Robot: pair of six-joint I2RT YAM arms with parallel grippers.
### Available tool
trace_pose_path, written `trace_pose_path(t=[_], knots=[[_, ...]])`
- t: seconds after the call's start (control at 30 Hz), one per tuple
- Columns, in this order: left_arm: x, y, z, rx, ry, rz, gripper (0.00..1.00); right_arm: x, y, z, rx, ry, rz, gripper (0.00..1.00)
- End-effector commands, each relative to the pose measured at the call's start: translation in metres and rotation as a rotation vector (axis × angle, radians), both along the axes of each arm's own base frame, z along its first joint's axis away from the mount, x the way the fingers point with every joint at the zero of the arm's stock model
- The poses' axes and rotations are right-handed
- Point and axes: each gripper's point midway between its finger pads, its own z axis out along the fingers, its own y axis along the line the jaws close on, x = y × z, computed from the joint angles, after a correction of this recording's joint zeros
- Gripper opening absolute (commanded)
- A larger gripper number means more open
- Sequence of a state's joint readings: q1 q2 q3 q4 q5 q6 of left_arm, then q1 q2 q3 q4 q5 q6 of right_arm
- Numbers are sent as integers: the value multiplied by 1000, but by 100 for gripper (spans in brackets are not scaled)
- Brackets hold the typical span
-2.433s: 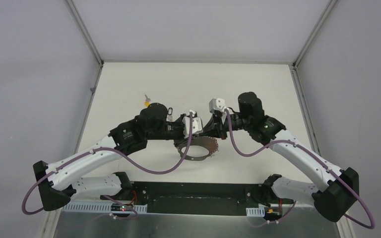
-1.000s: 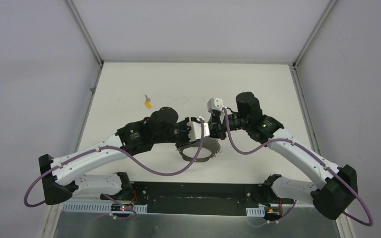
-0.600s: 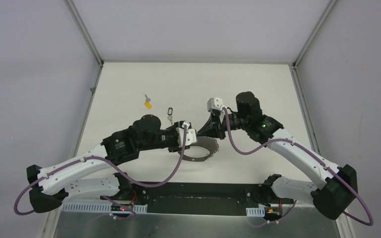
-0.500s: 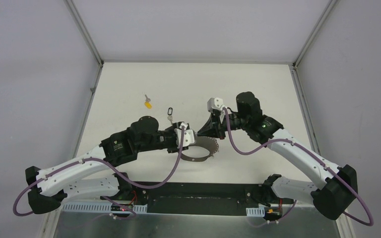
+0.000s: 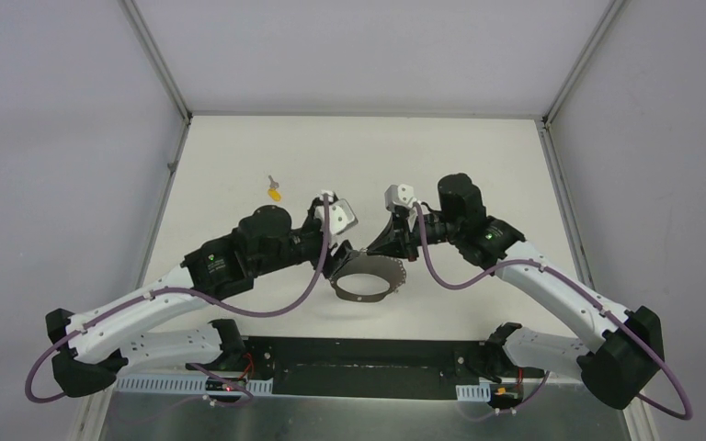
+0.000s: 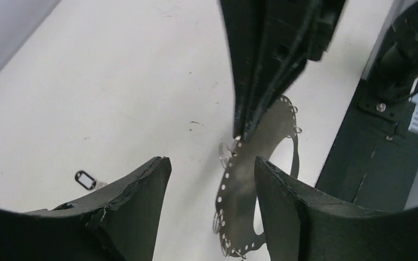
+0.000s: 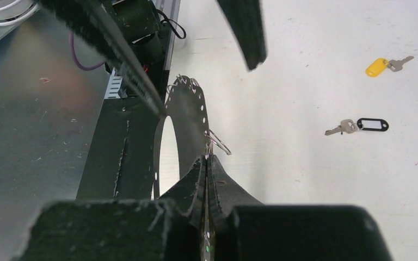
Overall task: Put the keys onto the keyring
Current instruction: Adjust the keyring.
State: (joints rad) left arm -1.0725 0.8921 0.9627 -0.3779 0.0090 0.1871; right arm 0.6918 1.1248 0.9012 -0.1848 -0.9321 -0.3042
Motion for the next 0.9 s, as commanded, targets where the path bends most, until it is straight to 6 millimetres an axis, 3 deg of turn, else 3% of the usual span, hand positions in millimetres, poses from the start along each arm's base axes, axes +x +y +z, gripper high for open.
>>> trace_pose_path(t=[0.0, 0.27, 0.5, 0.67, 0.87], knots=[[14, 12, 17, -114, 223, 197, 64, -7, -1, 14, 50, -40, 24, 0], [8, 29, -18, -210, 598, 404, 75, -10, -5, 3, 31, -30, 9, 0], [-17, 33, -61, -246, 952, 550, 71, -12, -7, -1, 25, -25, 9, 0], [-31, 31, -59, -241, 997, 482, 72, -13, -8, -1, 27, -30, 16, 0], [-28, 21, -32, -259, 801, 283, 66, -18, -8, 1, 36, -29, 37, 0]])
